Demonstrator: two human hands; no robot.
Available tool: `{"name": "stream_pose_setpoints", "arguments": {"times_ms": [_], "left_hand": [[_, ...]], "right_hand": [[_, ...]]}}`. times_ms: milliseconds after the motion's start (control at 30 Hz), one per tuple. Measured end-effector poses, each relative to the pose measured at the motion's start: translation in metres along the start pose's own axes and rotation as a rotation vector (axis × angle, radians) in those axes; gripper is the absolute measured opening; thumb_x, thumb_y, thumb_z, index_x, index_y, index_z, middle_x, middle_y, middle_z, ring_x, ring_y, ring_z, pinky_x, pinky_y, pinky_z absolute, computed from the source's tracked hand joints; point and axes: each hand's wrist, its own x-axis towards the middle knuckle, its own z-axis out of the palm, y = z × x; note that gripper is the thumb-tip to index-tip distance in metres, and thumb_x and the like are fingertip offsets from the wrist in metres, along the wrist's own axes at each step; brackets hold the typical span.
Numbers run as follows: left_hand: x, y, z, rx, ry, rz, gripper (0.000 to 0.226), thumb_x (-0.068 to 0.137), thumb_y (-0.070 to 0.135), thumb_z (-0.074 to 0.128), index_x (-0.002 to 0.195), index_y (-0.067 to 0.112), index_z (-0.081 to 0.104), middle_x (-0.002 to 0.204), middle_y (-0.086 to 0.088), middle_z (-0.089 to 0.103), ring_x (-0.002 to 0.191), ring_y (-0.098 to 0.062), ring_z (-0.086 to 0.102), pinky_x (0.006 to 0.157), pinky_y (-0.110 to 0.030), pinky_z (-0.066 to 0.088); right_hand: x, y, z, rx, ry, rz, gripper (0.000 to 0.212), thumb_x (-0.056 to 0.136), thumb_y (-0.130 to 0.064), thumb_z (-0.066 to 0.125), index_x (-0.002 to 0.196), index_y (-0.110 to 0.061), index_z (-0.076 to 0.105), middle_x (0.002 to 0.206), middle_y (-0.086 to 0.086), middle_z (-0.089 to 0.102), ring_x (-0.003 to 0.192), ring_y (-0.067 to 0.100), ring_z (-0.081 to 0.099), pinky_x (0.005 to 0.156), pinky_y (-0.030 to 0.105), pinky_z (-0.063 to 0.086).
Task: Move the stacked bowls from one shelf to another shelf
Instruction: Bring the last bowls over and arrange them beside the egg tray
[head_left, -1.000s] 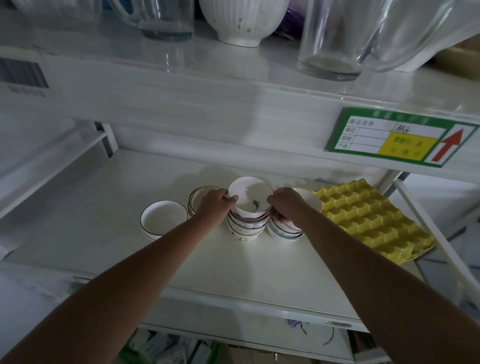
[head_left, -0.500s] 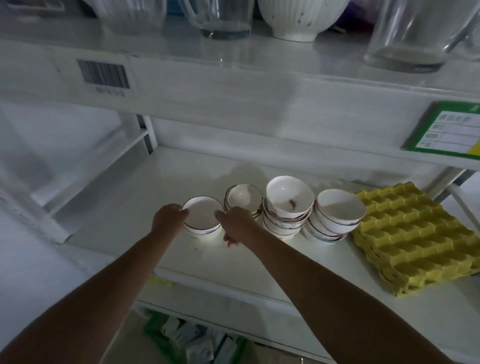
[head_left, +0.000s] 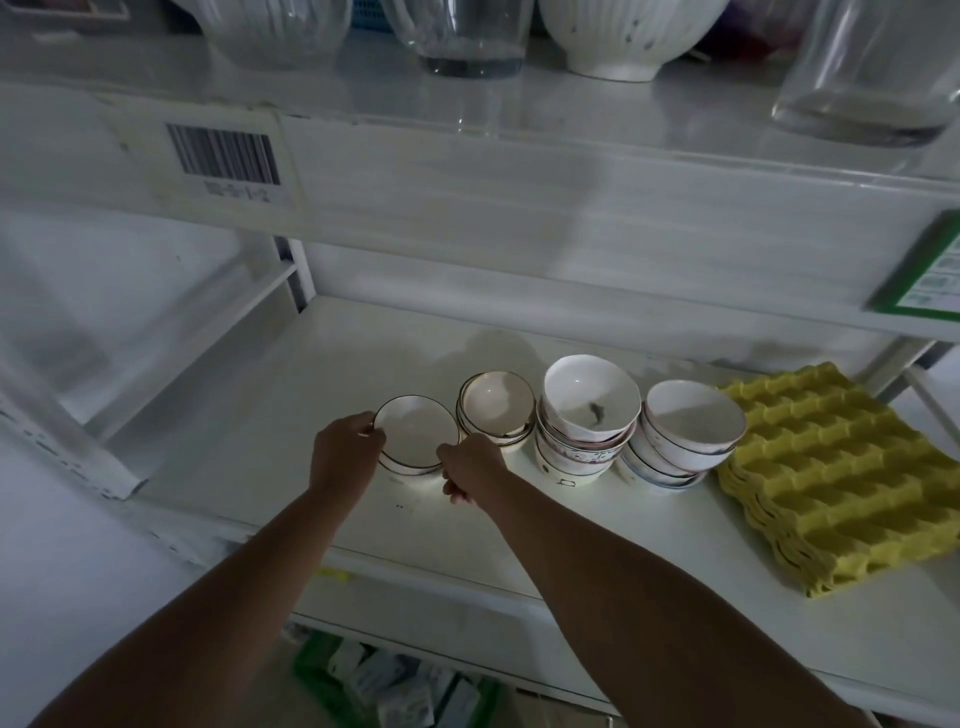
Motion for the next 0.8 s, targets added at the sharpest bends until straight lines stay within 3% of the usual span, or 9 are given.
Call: {"name": "stream_pose_setpoints", "arguments": {"times_ms": [133, 267, 433, 500, 567, 633, 700, 767, 800], "left_hand": [[0.001, -0.001, -0.003, -0.018, -0.004, -0.035, 0.018, 0.071, 0.022, 0.053, 0.074, 0.009, 0.066, 0.061, -0.007, 0.061, 0.066, -0.025, 0.059, 0.055, -0.027, 0.036], [0.000, -0.002, -0.004, -0.042, 0.027, -0.036, 0.012, 0.077, 0.015, 0.059, 0.077, 0.014, 0.071, 0.063, -0.004, 0.063, 0.068, -0.024, 0.059, 0.057, -0.025, 0.038], [0.005, 0.006, -0.014, 0.062, 0.123, 0.041, 0.026, 0.070, 0.027, 0.044, 0.070, 0.006, 0.060, 0.060, -0.009, 0.058, 0.061, -0.027, 0.054, 0.050, -0.022, 0.033], [0.008, 0.020, -0.023, 0.015, 0.192, 0.057, 0.028, 0.070, 0.028, 0.044, 0.071, 0.004, 0.059, 0.062, -0.015, 0.057, 0.060, -0.024, 0.050, 0.050, -0.024, 0.032], [0.008, 0.044, -0.030, -0.153, 0.230, 0.063, 0.025, 0.073, 0.025, 0.051, 0.074, 0.003, 0.063, 0.069, -0.022, 0.057, 0.062, -0.022, 0.049, 0.056, -0.026, 0.034], [0.006, 0.078, -0.032, -0.260, 0.234, 0.127, 0.021, 0.076, 0.022, 0.054, 0.072, 0.004, 0.065, 0.071, -0.026, 0.049, 0.063, -0.018, 0.046, 0.058, -0.026, 0.032], [0.006, 0.116, -0.026, -0.378, 0.213, 0.179, 0.017, 0.080, 0.019, 0.059, 0.073, 0.005, 0.067, 0.067, -0.018, 0.055, 0.066, -0.013, 0.047, 0.062, -0.026, 0.035], [0.005, 0.152, -0.010, -0.426, 0.166, 0.235, 0.018, 0.078, 0.023, 0.061, 0.066, 0.010, 0.058, 0.062, -0.008, 0.049, 0.065, -0.010, 0.045, 0.063, -0.026, 0.035], [0.003, 0.169, 0.002, -0.405, 0.131, 0.277, 0.024, 0.077, 0.025, 0.060, 0.064, 0.006, 0.053, 0.061, -0.012, 0.043, 0.062, -0.010, 0.041, 0.060, -0.027, 0.033]], "right_hand": [[0.004, -0.001, -0.001, -0.042, 0.021, -0.041, 0.018, 0.088, -0.015, 0.050, 0.076, -0.003, 0.056, 0.056, 0.008, 0.058, 0.019, 0.007, 0.044, 0.031, 0.007, 0.029], [0.002, -0.006, -0.003, -0.026, 0.027, -0.079, 0.018, 0.085, -0.015, 0.051, 0.081, 0.000, 0.059, 0.053, 0.009, 0.060, 0.025, 0.014, 0.051, 0.031, 0.010, 0.032], [-0.005, -0.028, -0.013, 0.022, 0.048, -0.169, 0.022, 0.088, -0.015, 0.053, 0.072, 0.000, 0.056, 0.033, 0.003, 0.055, 0.028, 0.014, 0.057, 0.035, 0.012, 0.042], [-0.012, -0.041, -0.023, 0.069, 0.057, -0.221, 0.025, 0.086, -0.014, 0.055, 0.065, -0.002, 0.056, 0.034, 0.003, 0.056, 0.040, 0.025, 0.064, 0.046, 0.026, 0.056], [-0.020, -0.055, -0.043, 0.094, 0.080, -0.274, 0.031, 0.085, -0.017, 0.056, 0.057, -0.004, 0.058, 0.041, 0.007, 0.061, 0.051, 0.035, 0.069, 0.055, 0.034, 0.057], [-0.032, -0.066, -0.073, 0.097, 0.132, -0.315, 0.034, 0.084, -0.020, 0.058, 0.054, -0.004, 0.062, 0.051, 0.014, 0.067, 0.051, 0.032, 0.070, 0.053, 0.031, 0.059], [-0.044, -0.069, -0.112, 0.130, 0.187, -0.329, 0.028, 0.083, -0.017, 0.059, 0.061, -0.001, 0.065, 0.061, 0.020, 0.069, 0.048, 0.029, 0.067, 0.047, 0.028, 0.057], [-0.058, -0.064, -0.153, 0.164, 0.237, -0.288, 0.022, 0.085, -0.012, 0.055, 0.072, 0.001, 0.067, 0.054, 0.014, 0.066, 0.038, 0.020, 0.060, 0.038, 0.019, 0.048], [-0.064, -0.058, -0.173, 0.198, 0.253, -0.255, 0.018, 0.088, -0.008, 0.052, 0.080, 0.000, 0.066, 0.045, 0.010, 0.062, 0.031, 0.015, 0.055, 0.034, 0.015, 0.043]]}}
